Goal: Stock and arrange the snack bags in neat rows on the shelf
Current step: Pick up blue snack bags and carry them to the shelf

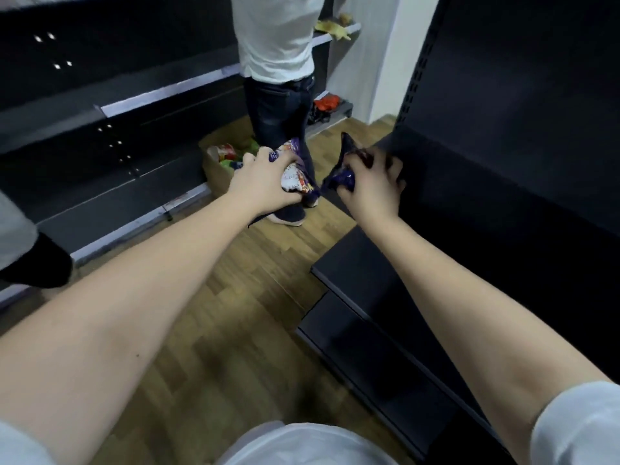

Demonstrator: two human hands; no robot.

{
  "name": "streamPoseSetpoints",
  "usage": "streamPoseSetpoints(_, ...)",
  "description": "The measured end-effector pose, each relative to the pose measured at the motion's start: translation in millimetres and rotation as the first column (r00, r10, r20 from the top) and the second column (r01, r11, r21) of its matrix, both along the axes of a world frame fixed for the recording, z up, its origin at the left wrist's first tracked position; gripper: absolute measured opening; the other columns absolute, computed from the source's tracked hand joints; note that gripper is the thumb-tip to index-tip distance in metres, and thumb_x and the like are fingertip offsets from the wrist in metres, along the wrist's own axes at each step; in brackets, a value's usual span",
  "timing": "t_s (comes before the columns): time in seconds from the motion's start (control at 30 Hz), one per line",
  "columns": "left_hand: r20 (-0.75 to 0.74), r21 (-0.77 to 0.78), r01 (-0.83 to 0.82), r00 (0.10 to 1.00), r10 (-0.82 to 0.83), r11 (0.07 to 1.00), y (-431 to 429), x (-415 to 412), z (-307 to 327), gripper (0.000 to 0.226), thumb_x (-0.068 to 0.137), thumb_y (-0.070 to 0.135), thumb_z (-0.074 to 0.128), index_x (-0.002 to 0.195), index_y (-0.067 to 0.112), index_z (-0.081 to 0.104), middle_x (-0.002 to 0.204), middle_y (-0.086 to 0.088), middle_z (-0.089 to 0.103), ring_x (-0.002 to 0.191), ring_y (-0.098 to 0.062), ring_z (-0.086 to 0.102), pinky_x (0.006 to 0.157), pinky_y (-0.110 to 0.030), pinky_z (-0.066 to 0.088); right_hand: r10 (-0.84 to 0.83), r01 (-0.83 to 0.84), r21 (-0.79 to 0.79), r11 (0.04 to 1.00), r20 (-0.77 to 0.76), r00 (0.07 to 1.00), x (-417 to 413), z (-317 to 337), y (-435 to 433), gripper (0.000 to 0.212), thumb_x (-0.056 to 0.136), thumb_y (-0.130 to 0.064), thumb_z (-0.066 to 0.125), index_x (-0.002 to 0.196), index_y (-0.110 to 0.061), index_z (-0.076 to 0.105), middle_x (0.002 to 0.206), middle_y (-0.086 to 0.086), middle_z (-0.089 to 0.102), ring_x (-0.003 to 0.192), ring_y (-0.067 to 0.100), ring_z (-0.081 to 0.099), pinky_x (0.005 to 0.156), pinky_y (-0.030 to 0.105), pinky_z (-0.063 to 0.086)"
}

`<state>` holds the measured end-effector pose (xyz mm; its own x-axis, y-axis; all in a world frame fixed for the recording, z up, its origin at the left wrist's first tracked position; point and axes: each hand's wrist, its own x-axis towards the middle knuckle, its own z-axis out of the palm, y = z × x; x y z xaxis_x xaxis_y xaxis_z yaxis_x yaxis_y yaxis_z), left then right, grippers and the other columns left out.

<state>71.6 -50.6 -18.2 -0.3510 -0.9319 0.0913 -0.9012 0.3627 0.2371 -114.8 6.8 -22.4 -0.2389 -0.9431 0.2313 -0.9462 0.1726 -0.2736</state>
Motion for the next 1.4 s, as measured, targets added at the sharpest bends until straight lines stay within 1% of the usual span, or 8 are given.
streamPoseSetpoints(0.1,0.034,0.027,-0.135,0.99,0.134,0.991,11.2,57.2,-9.2,0.07,0.073,0.055,0.064,0.135,0.038,0.035,0.133,-0.01,0.038,0.119,-0.038,0.037,0.088,-0.045,0.043,0.135,-0.135,-0.002,0.991,-0.043,0.99,50.7,0.9,-12.6,0.045,0.084,-0.034,0.064,0.126,-0.026,0.049,0.142,0.01,0.032,0.128,0.045,0.026,0.095,0.058,0.037)
streamPoseSetpoints(0.27,0.068,0.044,-0.297,0.953,0.294,0.954,42.8,142.4,-23.1,0.071,0.075,0.054,0.063,0.137,0.036,0.033,0.135,-0.008,0.036,0.119,-0.036,0.036,0.088,-0.045,0.043,0.295,-0.293,0.046,0.955,-0.036,0.955,135.9,-13.8,-20.0,0.047,0.084,-0.034,0.064,0.127,-0.024,0.048,0.144,0.011,0.03,0.125,0.046,0.027,0.094,0.059,0.038)
streamPoseSetpoints(0.43,0.065,0.082,-0.43,0.903,0.425,0.899,79.2,218.7,-36.7,0.073,0.074,0.054,0.064,0.138,0.036,0.032,0.136,-0.009,0.035,0.12,-0.036,0.036,0.09,-0.047,0.043,0.432,-0.427,0.117,0.897,-0.028,0.901,219.7,-33.8,-7.6,0.047,0.087,-0.035,0.062,0.13,-0.026,0.045,0.145,0.009,0.029,0.128,0.044,0.025,0.097,0.056,0.036)
streamPoseSetpoints(0.57,0.081,0.115,-0.498,0.867,0.492,0.859,103.9,266.4,-49.5,0.075,0.075,0.054,0.064,0.14,0.036,0.03,0.141,-0.01,0.034,0.124,-0.037,0.033,0.093,-0.048,0.042,0.515,-0.506,0.152,0.849,-0.023,0.857,274.8,-48.1,6.5,0.047,0.088,-0.034,0.062,0.132,-0.027,0.044,0.146,0.009,0.029,0.131,0.044,0.024,0.1,0.057,0.035)
streamPoseSetpoints(0.73,0.077,0.156,-0.573,0.819,0.568,0.805,137.2,325.9,-68.5,0.076,0.075,0.053,0.065,0.14,0.035,0.031,0.141,-0.012,0.034,0.123,-0.039,0.035,0.095,-0.049,0.042,0.584,-0.569,0.204,0.797,-0.018,0.811,338.6,-66.6,20.6,0.049,0.088,-0.035,0.063,0.133,-0.029,0.043,0.146,0.009,0.029,0.134,0.043,0.022,0.104,0.059,0.032)
streamPoseSetpoints(1.13,0.153,0.191,-0.706,0.708,0.689,0.682,231.7,457.9,-96.5,0.077,0.075,0.053,0.064,0.141,0.034,0.029,0.139,-0.012,0.036,0.124,-0.04,0.035,0.096,-0.052,0.039,0.756,-0.723,0.258,0.641,-0.047,0.653,481.1,-97.8,84.5,0.046,0.087,-0.035,0.061,0.129,-0.026,0.045,0.141,0.011,0.032,0.127,0.044,0.027,0.095,0.056,0.038)
streamPoseSetpoints(1.27,0.142,0.183,-0.761,0.647,0.749,0.623,265.4,510.3,-95.9,0.076,0.075,0.052,0.064,0.141,0.034,0.03,0.14,-0.011,0.034,0.124,-0.039,0.033,0.096,-0.051,0.039,0.804,-0.78,0.231,0.581,-0.015,0.594,537.0,-99.5,108.0,0.044,0.085,-0.032,0.062,0.126,-0.024,0.049,0.141,0.01,0.033,0.123,0.042,0.03,0.09,0.051,0.04)
streamPoseSetpoints(1.4,0.147,0.163,-0.813,0.58,0.802,0.558,304.2,556.8,-97.9,0.075,0.074,0.05,0.064,0.139,0.033,0.033,0.139,-0.01,0.035,0.122,-0.038,0.035,0.094,-0.051,0.04,0.857,-0.83,0.235,0.506,-0.024,0.515,590.2,-104.4,136.0,0.045,0.084,-0.032,0.063,0.126,-0.024,0.048,0.141,0.01,0.033,0.125,0.043,0.029,0.092,0.053,0.04)
